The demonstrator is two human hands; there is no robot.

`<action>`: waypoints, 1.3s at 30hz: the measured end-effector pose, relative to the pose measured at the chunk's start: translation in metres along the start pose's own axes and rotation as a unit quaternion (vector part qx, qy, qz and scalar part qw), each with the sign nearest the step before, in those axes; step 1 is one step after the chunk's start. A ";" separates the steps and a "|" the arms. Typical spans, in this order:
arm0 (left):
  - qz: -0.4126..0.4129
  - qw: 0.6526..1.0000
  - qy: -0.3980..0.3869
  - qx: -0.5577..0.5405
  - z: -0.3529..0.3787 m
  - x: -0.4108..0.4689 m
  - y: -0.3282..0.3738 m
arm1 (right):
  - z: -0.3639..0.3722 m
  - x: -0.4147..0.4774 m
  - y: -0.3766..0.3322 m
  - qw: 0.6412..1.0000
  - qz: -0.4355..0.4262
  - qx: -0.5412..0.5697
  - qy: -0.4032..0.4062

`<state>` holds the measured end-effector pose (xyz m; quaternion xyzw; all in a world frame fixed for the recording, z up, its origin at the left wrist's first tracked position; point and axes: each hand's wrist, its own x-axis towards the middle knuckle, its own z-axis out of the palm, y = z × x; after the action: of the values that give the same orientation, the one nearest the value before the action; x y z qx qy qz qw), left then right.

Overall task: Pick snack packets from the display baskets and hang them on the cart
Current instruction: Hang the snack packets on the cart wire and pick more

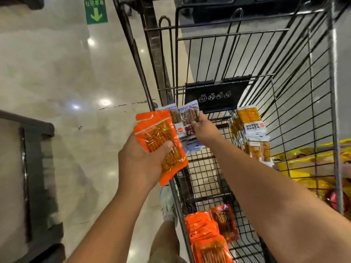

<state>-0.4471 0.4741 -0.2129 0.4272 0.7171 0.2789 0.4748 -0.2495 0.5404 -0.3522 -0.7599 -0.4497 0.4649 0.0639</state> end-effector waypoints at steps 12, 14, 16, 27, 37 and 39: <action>-0.078 0.992 0.030 -0.096 -0.001 -0.019 0.011 | -0.032 -0.124 0.087 0.976 0.034 0.208 0.064; -0.053 0.995 0.049 -0.075 -0.003 -0.031 0.014 | -0.032 -0.150 0.103 0.972 0.030 0.223 0.067; -0.022 0.997 0.034 -0.071 0.001 -0.048 0.021 | -0.035 -0.175 0.115 0.969 0.018 0.233 0.076; -0.106 0.968 -0.222 0.049 0.105 -0.156 -0.023 | -0.082 -0.249 0.150 0.924 -0.027 0.381 -0.036; -0.095 0.962 -0.237 0.095 0.114 -0.198 -0.035 | -0.064 -0.254 0.208 0.914 0.054 0.391 -0.092; -0.001 0.984 -0.119 0.134 0.101 -0.195 -0.041 | -0.058 -0.246 0.220 0.936 0.066 0.341 -0.052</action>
<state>-0.3325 0.2827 -0.1998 0.5169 0.6866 0.1267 0.4953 -0.1084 0.2475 -0.2739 -0.6952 -0.2160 0.6326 0.2644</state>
